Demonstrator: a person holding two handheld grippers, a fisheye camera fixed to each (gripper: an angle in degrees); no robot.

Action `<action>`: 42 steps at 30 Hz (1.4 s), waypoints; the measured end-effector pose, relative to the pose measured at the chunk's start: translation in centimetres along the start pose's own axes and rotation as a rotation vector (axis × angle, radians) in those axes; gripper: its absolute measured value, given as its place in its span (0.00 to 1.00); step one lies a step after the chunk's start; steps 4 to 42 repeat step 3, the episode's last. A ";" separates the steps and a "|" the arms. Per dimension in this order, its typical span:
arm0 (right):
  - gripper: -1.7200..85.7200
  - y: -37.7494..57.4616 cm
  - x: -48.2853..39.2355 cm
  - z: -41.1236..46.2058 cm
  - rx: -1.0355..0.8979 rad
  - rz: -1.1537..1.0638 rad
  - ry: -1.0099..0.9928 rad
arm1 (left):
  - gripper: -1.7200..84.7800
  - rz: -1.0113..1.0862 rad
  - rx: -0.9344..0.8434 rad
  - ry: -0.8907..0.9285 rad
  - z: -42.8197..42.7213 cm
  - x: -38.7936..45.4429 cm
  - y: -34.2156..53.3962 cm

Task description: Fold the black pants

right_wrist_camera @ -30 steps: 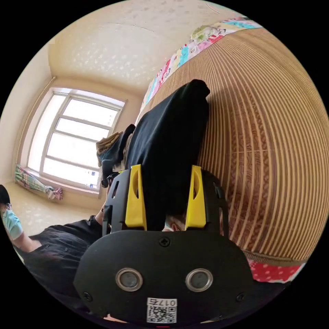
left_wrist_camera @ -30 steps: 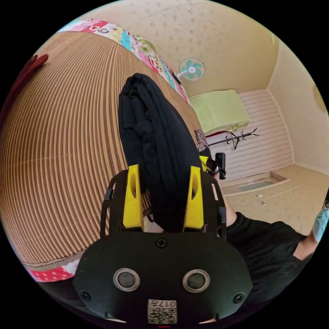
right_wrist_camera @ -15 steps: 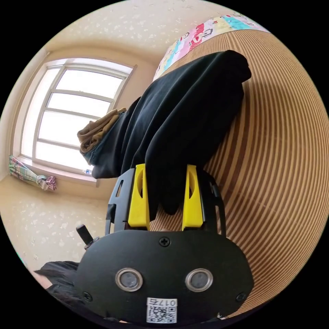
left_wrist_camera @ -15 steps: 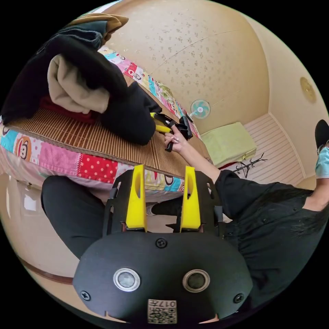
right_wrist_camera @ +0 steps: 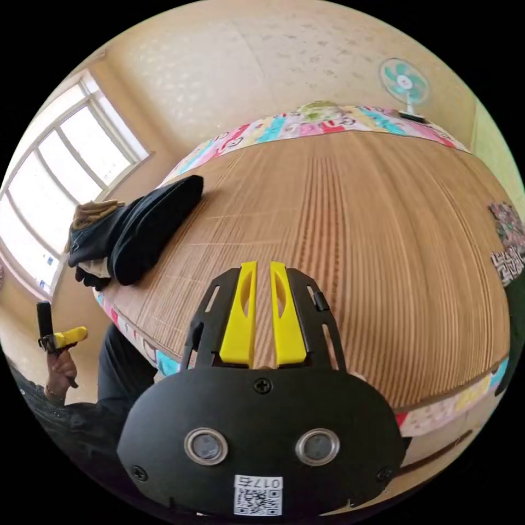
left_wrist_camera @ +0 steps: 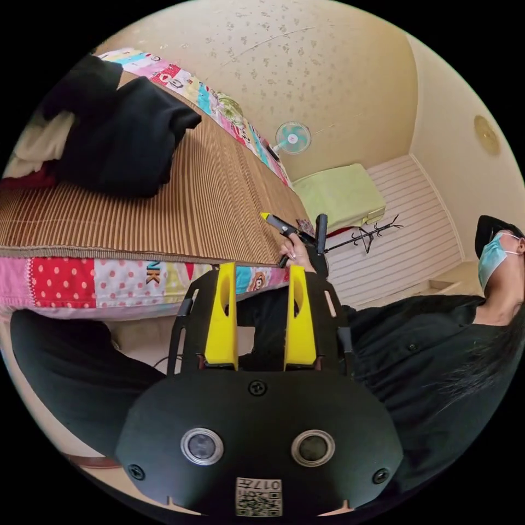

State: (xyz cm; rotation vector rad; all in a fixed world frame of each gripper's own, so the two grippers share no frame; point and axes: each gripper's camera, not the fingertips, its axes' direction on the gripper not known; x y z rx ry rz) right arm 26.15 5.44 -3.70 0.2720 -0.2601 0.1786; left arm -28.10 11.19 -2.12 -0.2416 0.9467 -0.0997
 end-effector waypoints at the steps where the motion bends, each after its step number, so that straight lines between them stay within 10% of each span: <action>1: 0.07 1.1 5.6 -3.4 0.053 0.084 0.150 | 0.17 0.008 -0.009 -0.001 0.5 0.2 -0.4; 42: 0.07 2.5 13.2 -8.0 0.089 0.251 0.351 | 0.17 0.038 -0.041 0.015 2.5 1.3 -1.6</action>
